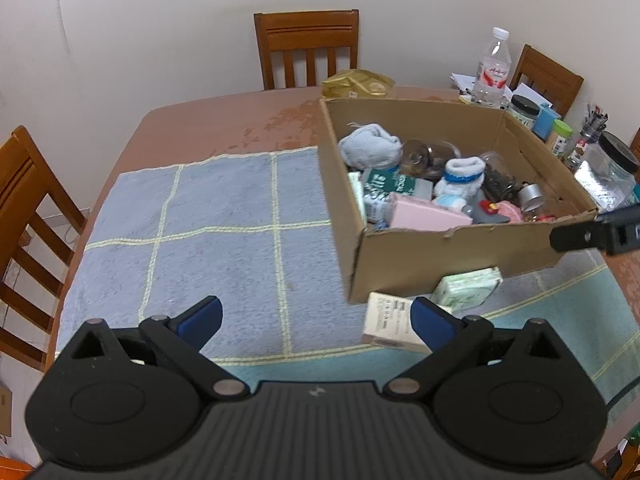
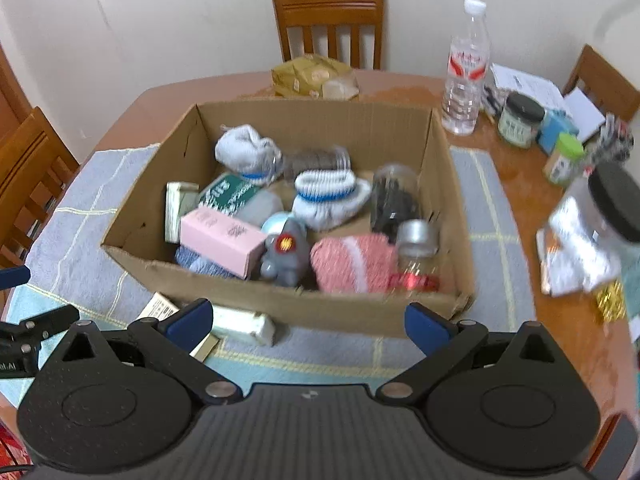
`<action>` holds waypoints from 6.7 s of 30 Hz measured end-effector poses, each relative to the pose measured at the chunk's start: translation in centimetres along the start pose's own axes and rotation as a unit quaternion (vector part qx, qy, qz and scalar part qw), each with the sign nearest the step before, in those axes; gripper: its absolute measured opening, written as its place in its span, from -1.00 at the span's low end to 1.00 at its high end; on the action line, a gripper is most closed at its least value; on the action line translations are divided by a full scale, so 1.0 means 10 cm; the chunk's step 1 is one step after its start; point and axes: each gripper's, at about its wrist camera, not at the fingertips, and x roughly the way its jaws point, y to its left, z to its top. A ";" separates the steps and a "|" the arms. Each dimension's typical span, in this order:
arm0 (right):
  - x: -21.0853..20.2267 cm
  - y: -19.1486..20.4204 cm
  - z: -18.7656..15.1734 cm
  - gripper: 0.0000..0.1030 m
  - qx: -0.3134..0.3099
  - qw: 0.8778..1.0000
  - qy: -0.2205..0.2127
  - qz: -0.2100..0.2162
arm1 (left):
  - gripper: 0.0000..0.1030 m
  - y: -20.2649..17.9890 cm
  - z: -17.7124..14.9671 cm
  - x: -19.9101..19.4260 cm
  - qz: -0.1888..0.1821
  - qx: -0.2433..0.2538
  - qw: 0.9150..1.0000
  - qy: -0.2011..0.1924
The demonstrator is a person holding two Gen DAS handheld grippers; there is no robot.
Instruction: Organize objects
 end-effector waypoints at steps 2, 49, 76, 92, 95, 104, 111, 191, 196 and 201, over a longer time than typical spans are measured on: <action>0.04 0.07 -0.08 1.00 0.009 1.000 0.000 -0.003 | 0.94 0.07 -0.03 0.02 -0.002 0.002 1.000 0.003; 0.90 -0.34 -0.71 1.00 0.097 0.987 0.021 -0.125 | 0.94 0.07 -0.21 0.30 -0.055 -0.017 0.997 0.048; 0.80 -0.52 -0.95 1.00 -0.015 0.998 -0.016 -0.059 | 0.85 -0.74 -0.35 1.04 -0.044 0.065 0.997 0.027; 0.83 -0.33 -0.79 0.89 -0.055 0.997 -0.035 -0.033 | 0.56 -0.67 -0.31 1.03 -0.043 0.055 0.997 0.021; 0.85 -0.31 -0.73 0.72 -0.067 0.997 -0.034 -0.034 | 0.56 -0.67 -0.31 1.03 -0.044 0.056 0.997 0.023; 0.82 -0.30 -0.67 0.35 -0.070 0.997 -0.021 -0.034 | 0.56 -0.66 -0.29 1.02 -0.046 0.058 0.997 0.032; 0.74 -0.29 -0.60 0.34 -0.081 0.996 0.004 -0.035 | 0.56 -0.67 -0.23 0.91 -0.051 0.074 0.995 0.035; -0.06 -0.41 0.48 1.00 0.028 0.999 0.022 -0.027 | 0.99 -0.86 0.95 0.14 0.026 0.037 0.999 -0.006; -0.06 -0.34 0.31 1.00 0.038 0.998 0.032 -0.046 | 0.99 -0.78 0.76 0.14 0.022 -0.025 0.998 0.056; -0.16 -0.30 0.18 1.00 0.054 0.996 0.040 -0.055 | 0.99 -0.76 0.64 0.07 0.033 -0.063 0.994 0.088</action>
